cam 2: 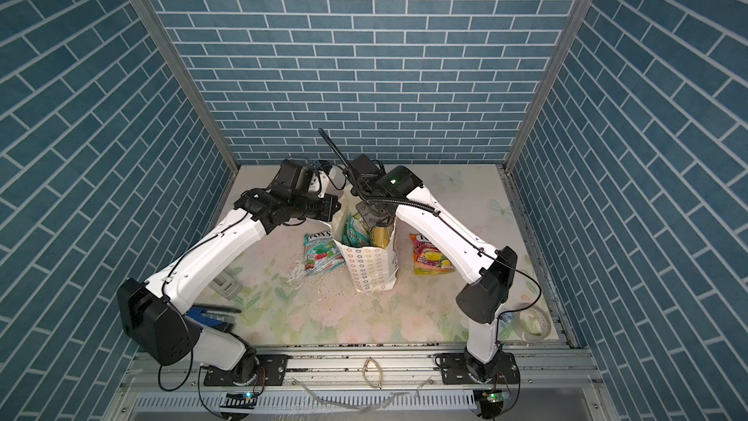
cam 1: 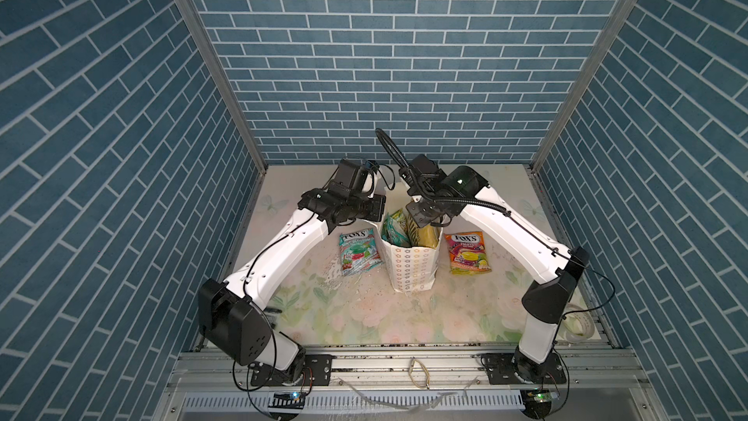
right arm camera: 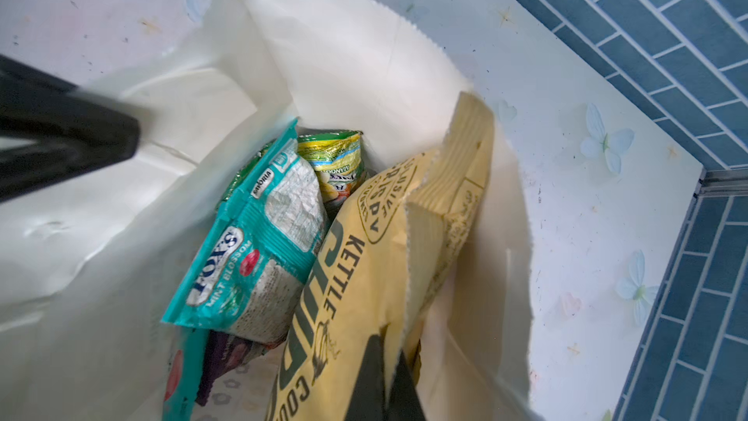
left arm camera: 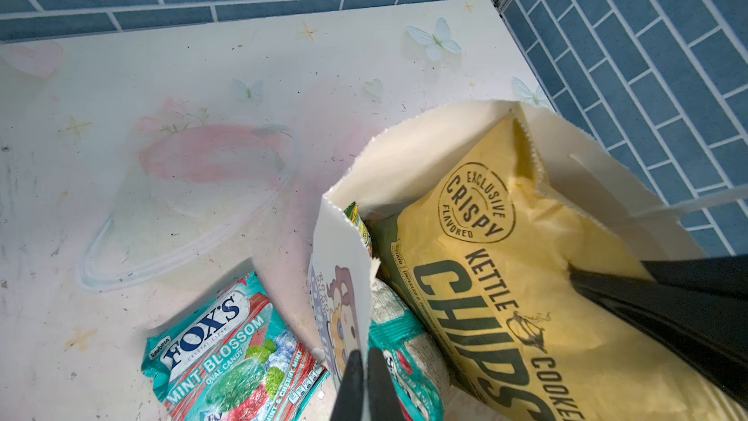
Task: Take the snacks out of the paper bag
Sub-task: 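Hold the bag rim with the left gripper while the right gripper descends, then close the right gripper on the top edge of the yellow Kettle Chips bag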
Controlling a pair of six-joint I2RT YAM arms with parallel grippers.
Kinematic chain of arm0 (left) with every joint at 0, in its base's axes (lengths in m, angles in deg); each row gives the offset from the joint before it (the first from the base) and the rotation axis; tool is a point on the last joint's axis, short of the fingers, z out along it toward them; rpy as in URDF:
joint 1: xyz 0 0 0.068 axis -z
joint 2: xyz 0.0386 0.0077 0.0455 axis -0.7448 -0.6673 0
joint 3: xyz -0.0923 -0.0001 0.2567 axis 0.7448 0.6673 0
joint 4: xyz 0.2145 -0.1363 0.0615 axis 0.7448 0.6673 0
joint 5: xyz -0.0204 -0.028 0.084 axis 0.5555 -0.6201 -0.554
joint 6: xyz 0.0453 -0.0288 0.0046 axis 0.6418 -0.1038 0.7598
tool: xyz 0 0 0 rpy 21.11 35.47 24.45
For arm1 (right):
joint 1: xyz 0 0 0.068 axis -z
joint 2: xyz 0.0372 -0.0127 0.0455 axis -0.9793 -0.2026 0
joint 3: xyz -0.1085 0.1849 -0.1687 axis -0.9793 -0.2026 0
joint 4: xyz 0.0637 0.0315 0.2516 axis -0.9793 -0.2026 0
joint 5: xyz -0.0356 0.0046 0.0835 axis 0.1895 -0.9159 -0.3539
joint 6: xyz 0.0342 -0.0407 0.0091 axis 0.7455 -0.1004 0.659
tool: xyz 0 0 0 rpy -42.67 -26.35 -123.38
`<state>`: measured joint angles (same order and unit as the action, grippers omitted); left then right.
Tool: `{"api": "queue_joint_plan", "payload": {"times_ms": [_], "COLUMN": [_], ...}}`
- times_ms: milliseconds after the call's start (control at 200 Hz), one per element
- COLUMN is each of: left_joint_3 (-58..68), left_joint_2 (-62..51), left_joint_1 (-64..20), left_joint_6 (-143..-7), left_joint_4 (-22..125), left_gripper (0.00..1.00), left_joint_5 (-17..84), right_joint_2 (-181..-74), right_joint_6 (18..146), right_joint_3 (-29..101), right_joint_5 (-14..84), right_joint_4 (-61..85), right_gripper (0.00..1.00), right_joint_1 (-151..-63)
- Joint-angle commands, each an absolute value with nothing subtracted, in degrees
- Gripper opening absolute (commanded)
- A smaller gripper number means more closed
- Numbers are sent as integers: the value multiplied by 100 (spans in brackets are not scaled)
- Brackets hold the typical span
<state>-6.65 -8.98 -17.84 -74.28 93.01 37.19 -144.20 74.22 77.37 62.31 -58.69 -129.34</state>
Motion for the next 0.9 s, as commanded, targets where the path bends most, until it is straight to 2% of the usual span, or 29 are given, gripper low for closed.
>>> {"api": "queue_joint_plan", "payload": {"times_ms": [0,895], "left_joint_3": [-701,-1065], "left_joint_2": [-930,-920], "left_joint_1": [-1765,-1668], "left_joint_6": [-7429,-7413], "left_joint_4": [9300,9478], "left_gripper": [1,1], "left_joint_5": [3680,3468], "right_joint_2": [-13959,-14055], "right_joint_6": [7083,7002], "right_joint_3": [7770,8451], "right_joint_5": [6059,5507], "right_joint_4": [-5438,-5479], "right_gripper": [0,0], "right_joint_1": [-12979,-12885]}}
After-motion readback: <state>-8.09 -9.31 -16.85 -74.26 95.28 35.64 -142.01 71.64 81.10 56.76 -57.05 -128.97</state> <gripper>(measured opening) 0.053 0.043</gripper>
